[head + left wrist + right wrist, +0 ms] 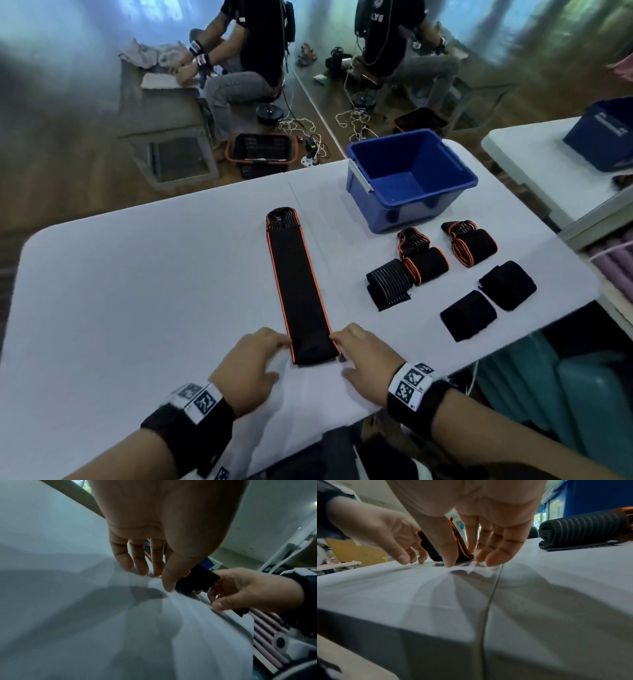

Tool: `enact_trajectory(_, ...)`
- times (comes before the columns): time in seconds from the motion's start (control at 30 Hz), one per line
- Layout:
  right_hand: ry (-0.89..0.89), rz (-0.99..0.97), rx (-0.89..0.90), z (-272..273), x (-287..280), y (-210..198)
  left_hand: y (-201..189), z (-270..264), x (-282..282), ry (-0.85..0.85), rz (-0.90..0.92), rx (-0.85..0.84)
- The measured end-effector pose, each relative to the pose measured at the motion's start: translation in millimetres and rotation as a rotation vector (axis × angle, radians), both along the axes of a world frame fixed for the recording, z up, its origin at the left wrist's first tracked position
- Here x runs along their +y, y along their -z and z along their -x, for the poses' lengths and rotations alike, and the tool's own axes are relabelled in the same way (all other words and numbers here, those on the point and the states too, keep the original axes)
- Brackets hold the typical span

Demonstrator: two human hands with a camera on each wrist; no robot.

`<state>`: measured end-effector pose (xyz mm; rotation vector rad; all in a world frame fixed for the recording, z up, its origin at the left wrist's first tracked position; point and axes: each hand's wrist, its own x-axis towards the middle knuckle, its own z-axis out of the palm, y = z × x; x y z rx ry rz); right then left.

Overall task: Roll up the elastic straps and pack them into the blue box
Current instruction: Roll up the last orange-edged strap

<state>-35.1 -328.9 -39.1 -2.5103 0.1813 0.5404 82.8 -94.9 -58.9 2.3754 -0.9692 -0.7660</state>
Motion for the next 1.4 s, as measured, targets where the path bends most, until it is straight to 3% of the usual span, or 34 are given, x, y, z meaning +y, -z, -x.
enact_trajectory(0.27, 0.029, 0.015, -0.066, -16, -3, 18, 18, 32, -10, -0.262, 0.015, -0.042)
enact_trajectory(0.43, 0.048, -0.016, -0.115, -18, -6, 20, 15, 28, -12, -0.323, 0.009, -0.031)
enact_trajectory(0.97, 0.242, -0.1, -0.052, -43, -12, 17, 1, 15, -41, -0.752, -0.005, 0.223)
enact_trajectory(1.17, 0.265, -0.081, 0.061, -55, -10, 10, -7, 13, -54, -0.721, -0.193, 0.17)
enact_trajectory(1.3, 0.249, -0.026, 0.183, -66, -4, 3, -2, 18, -54, -0.708, -0.17, 0.102)
enact_trajectory(1.4, 0.275, 0.004, 0.152, -65, 1, 4, -3, 23, -52, -0.663, -0.084, -0.026)
